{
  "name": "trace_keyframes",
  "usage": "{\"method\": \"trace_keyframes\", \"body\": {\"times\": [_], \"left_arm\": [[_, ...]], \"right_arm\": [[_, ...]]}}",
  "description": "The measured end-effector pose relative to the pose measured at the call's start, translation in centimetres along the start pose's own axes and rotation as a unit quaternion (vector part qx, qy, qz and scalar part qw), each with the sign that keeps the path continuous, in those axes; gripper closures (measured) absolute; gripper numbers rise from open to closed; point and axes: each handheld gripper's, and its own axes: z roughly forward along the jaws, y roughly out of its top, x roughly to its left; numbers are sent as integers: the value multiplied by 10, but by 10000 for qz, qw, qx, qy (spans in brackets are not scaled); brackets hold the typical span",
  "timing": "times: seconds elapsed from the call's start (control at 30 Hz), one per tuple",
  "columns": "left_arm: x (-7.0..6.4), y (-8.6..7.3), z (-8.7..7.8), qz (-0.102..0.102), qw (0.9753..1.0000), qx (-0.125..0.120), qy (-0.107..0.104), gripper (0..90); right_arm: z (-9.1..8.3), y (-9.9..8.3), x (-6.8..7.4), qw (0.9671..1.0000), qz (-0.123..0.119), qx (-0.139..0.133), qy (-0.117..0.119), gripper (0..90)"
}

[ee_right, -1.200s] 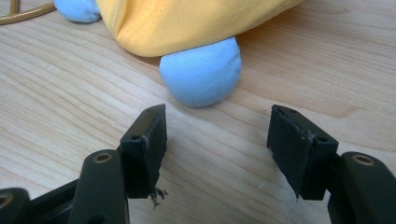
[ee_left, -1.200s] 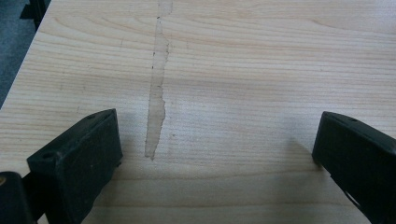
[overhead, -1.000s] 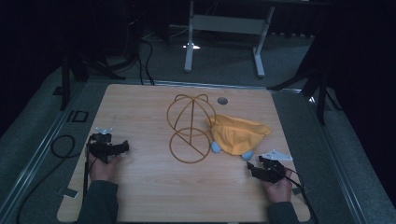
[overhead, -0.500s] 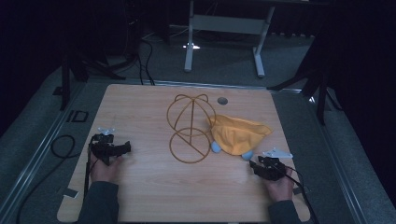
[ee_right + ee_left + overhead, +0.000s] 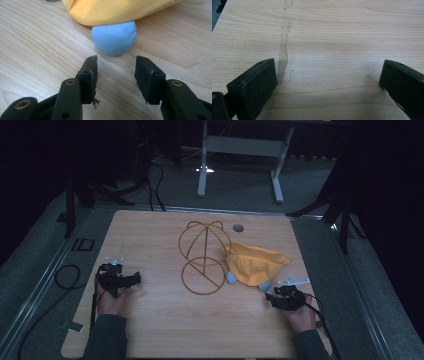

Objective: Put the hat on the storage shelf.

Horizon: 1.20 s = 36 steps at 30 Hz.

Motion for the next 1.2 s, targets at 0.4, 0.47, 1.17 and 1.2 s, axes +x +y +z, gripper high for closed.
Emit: {"method": "trace_keyframes", "body": {"times": [0.4,0.47,1.17,1.2], "left_arm": [[0,0,0,-1,10000,-5,6,14],[0,0,0,0,10000,-5,6,14],[0,0,0,-3,10000,1,13,13],[0,0,0,-2,10000,1,13,14]], "right_arm": [[8,7,4,10000,-30,-33,45,434],[9,8,4,10000,-17,-53,37,428],[23,20,10,9997,76,-222,-50,524],[22,20,10,9997,54,-215,-40,552]]}}
